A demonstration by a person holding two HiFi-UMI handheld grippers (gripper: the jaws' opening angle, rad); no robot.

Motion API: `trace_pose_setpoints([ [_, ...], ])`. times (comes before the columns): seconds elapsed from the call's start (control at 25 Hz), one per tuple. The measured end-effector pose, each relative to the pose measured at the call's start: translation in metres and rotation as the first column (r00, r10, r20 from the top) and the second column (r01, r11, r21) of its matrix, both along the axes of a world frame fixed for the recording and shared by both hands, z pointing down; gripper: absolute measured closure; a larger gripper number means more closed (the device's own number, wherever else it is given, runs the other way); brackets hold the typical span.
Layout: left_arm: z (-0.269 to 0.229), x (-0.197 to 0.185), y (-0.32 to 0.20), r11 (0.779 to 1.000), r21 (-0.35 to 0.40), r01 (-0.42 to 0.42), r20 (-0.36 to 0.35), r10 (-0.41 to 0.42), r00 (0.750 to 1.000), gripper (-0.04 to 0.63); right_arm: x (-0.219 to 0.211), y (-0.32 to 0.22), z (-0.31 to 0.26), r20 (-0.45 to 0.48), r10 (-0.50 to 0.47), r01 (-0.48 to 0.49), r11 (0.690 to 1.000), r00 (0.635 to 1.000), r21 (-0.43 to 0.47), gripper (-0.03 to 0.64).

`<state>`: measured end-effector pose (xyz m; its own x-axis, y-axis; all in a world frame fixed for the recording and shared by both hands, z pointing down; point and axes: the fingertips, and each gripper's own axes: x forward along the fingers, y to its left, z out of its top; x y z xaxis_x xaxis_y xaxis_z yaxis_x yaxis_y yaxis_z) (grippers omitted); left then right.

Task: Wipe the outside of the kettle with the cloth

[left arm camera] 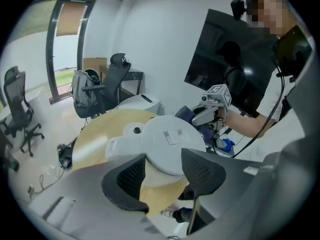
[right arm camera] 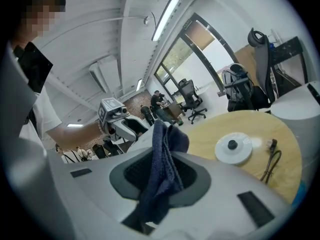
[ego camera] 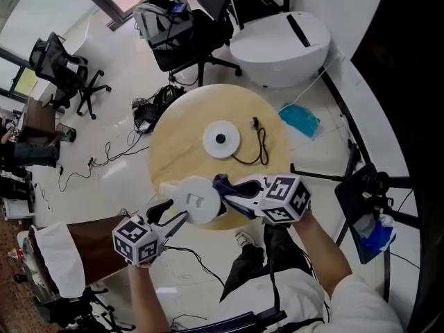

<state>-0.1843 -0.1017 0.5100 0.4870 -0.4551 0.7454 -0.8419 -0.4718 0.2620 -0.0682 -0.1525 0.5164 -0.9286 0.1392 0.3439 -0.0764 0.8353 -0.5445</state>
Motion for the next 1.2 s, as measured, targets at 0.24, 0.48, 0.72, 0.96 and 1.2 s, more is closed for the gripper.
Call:
trace_pose_setpoints([
  [0.24, -0.008, 0.002, -0.007, 0.992, 0.013, -0.126, 0.267, 0.118, 0.957, 0.422, -0.005, 0.004, 0.025, -0.090, 0.066, -0.059, 0.995, 0.994, 0.084, 0.532],
  [0.48, -0.010, 0.006, -0.005, 0.992, -0.040, -0.118, 0.309, 0.124, 0.943, 0.469, -0.009, -0.001, 0.087, -0.259, 0.075, -0.050, 0.994, 0.963, 0.099, 0.531],
  [0.72, -0.008, 0.012, -0.002, 0.978, -0.093, -0.187, 0.371, 0.209, 0.905, 0.503, -0.011, -0.012, 0.165, -0.424, 0.052, -0.031, 0.998, 0.904, 0.055, 0.532],
  [0.96, -0.004, 0.015, 0.000, 0.967, -0.126, -0.222, 0.388, 0.254, 0.886, 0.512, -0.014, -0.020, 0.200, -0.528, -0.015, 0.040, 0.999, 0.849, 0.036, 0.532],
  [1.2, -0.005, 0.013, -0.001, 0.957, -0.151, -0.246, 0.390, 0.286, 0.875, 0.514, -0.018, -0.009, 0.187, -0.489, -0.051, 0.099, 0.992, 0.871, 0.074, 0.534],
])
